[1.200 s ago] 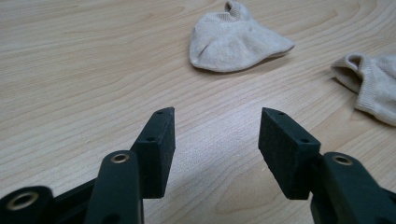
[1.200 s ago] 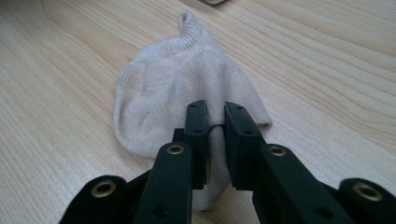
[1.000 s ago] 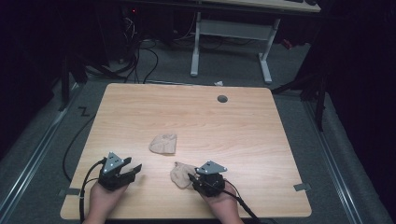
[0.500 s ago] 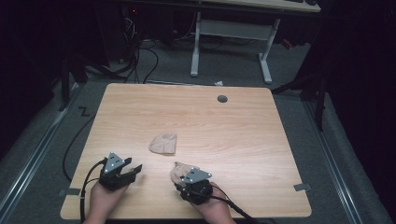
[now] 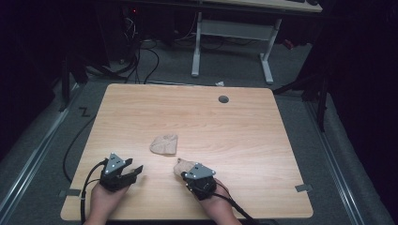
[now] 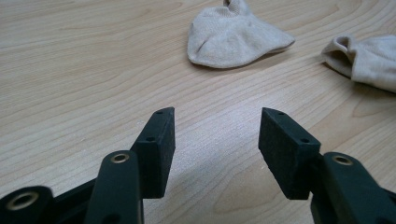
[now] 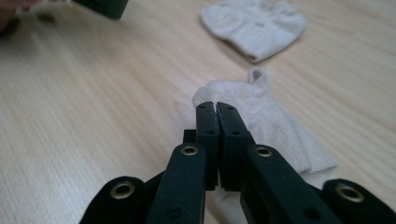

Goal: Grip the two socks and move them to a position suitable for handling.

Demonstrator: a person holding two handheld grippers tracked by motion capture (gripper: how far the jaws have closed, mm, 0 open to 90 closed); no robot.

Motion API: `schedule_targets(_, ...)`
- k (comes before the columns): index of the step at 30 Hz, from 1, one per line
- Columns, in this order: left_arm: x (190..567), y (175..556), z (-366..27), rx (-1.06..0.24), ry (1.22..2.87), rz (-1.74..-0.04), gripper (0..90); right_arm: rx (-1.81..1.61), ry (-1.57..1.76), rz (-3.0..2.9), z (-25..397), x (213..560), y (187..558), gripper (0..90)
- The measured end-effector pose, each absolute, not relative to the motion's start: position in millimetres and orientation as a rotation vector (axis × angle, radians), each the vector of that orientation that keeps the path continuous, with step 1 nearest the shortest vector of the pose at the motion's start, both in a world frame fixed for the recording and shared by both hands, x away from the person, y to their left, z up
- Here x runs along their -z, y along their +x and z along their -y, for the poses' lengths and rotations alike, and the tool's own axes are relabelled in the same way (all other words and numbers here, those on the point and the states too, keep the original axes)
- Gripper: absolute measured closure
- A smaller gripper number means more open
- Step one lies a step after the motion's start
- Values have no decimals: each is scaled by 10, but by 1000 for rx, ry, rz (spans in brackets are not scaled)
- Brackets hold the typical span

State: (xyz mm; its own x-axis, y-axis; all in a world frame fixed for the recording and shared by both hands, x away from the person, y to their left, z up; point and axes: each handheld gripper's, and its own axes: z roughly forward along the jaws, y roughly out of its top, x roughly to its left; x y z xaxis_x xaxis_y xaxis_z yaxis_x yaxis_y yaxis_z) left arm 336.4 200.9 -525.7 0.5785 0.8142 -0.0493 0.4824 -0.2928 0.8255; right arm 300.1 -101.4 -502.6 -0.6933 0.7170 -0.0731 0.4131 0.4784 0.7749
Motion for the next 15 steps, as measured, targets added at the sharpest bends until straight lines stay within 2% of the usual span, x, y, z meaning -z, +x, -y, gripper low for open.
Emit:
schedule_targets(10,5276,3357,-1932,-475,1961,-1034,466,-1142,1022,-2246,1223,4842,3168,892)
schedule_targets(15,5247,3285,-1745,-433,1963,-990,469,-1142,1039,-2224,1287,4828,3238,892)
